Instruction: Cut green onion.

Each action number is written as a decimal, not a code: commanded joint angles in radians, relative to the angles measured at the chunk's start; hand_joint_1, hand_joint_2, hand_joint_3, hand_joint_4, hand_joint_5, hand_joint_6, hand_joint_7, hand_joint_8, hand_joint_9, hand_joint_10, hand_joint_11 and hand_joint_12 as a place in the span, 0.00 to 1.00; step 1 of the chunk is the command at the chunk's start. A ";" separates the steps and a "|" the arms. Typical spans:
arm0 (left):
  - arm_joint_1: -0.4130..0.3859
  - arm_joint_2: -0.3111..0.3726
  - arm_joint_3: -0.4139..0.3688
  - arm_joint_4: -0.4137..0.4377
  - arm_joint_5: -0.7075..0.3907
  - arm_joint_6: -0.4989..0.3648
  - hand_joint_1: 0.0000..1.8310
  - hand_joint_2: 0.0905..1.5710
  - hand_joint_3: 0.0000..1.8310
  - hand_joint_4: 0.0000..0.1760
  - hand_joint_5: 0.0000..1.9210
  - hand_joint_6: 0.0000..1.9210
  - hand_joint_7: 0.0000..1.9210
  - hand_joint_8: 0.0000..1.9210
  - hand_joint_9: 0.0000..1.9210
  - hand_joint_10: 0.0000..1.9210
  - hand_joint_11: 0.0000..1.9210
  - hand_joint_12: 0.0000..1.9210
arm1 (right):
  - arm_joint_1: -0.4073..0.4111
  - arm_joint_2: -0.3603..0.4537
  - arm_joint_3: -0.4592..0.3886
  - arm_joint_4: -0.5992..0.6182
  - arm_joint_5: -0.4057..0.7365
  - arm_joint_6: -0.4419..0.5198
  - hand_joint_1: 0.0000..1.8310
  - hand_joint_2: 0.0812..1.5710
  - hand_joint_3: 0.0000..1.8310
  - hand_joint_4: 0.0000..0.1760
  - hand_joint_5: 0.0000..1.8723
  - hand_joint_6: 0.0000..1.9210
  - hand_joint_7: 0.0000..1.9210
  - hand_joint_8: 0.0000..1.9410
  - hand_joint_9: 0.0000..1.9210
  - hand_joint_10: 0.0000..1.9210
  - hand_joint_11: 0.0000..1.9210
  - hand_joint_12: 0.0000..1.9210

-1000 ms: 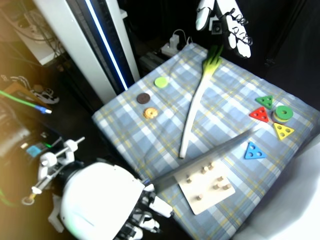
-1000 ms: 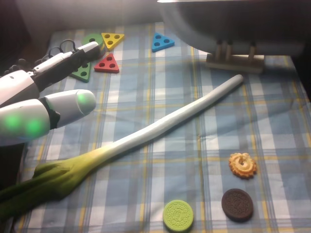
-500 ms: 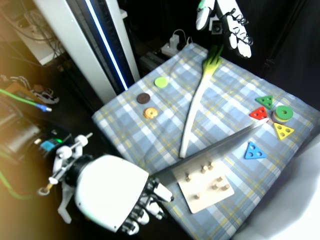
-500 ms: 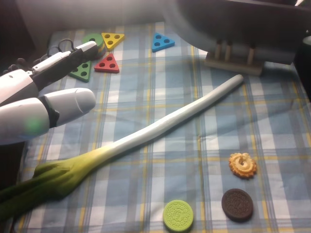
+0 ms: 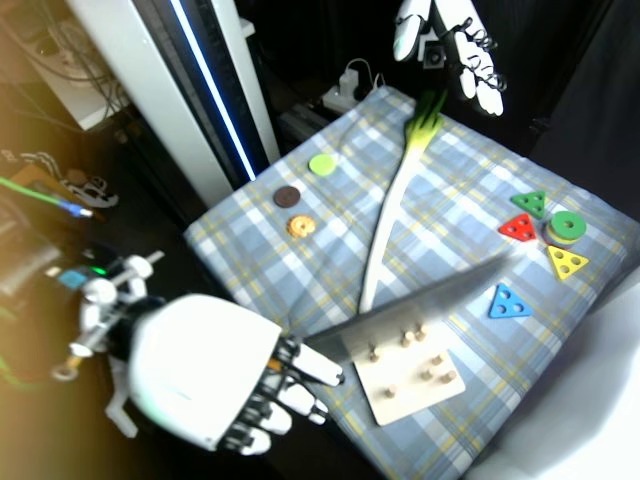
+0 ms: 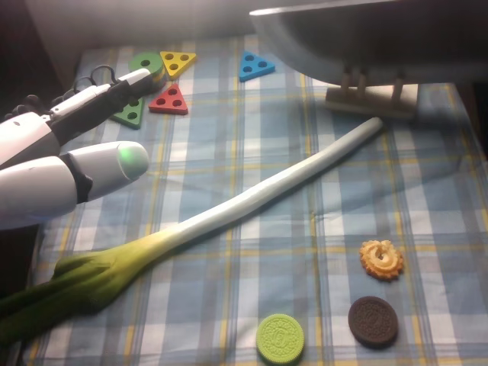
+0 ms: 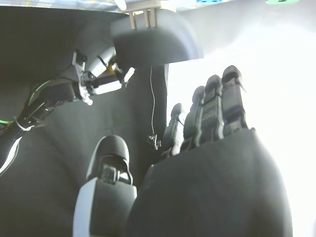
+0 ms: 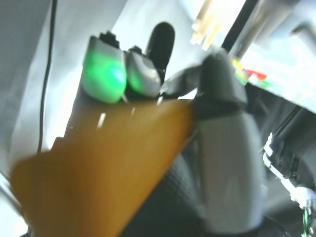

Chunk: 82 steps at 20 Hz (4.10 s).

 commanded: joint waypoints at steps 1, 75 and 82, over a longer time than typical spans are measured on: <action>-0.004 -0.005 0.002 0.000 -0.119 -0.007 0.00 0.76 0.00 0.86 0.00 0.00 0.01 0.00 0.00 0.00 0.00 0.00 | 0.010 0.010 -0.001 0.029 0.142 0.005 0.72 0.80 0.00 0.92 0.50 1.00 0.65 1.00 0.75 1.00 0.81 1.00; -0.146 -0.195 0.021 0.081 0.442 0.449 0.00 0.76 0.00 0.00 0.00 0.00 0.00 0.00 0.00 0.00 0.00 0.00 | -0.164 -0.070 -0.085 0.146 0.456 0.139 0.76 0.78 0.00 0.60 0.49 1.00 0.61 1.00 0.71 1.00 0.79 1.00; -0.146 -0.195 0.019 0.068 0.428 0.449 0.00 0.77 0.00 0.00 0.00 0.00 0.00 0.00 0.00 0.00 0.00 0.00 | -0.305 -0.119 -0.070 0.222 0.400 0.167 0.85 0.75 0.00 1.00 0.50 1.00 0.62 1.00 0.74 1.00 0.82 1.00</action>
